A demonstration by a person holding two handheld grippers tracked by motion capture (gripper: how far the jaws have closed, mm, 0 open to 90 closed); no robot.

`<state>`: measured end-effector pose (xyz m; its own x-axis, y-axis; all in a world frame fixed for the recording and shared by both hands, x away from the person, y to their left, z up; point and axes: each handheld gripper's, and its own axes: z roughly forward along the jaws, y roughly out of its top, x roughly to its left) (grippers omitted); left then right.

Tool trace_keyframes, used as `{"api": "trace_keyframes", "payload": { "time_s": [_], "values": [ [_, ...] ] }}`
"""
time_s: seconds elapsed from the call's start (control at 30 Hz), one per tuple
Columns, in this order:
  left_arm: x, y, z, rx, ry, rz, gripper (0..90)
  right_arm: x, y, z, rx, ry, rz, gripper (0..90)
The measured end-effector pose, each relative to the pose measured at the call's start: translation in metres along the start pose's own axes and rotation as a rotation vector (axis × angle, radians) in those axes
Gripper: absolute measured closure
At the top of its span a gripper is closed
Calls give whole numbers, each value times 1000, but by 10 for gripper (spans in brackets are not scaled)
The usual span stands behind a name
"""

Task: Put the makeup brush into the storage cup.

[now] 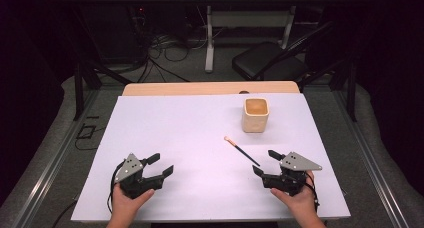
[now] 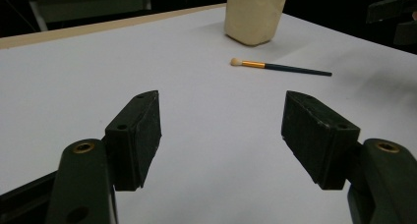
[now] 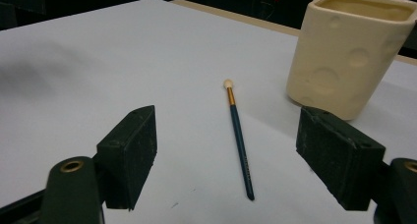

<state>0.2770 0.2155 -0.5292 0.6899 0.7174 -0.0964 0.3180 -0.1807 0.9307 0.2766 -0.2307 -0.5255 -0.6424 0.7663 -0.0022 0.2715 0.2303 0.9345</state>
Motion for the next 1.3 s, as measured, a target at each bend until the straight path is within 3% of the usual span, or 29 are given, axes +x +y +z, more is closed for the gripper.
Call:
{"api": "trace_keyframes", "payload": {
  "time_s": [0.4, 0.73, 0.97, 1.3],
  "values": [
    [-2, -1, -1, 2, -5, 14, 320, -1, 2, 0, -7, -6, 16, 168],
    [-1, -1, -1, 16, -2, 2, 315, 0, 4, 1, -4, -2, 34, 147],
    [-2, -1, 1, 29, 16, 13, 266, 0, 6, 5, 28, -4, 37, 141],
    [-4, -2, 0, 53, 21, 12, 264, -3, 15, 9, 101, -5, 31, 147]
  ]
}}
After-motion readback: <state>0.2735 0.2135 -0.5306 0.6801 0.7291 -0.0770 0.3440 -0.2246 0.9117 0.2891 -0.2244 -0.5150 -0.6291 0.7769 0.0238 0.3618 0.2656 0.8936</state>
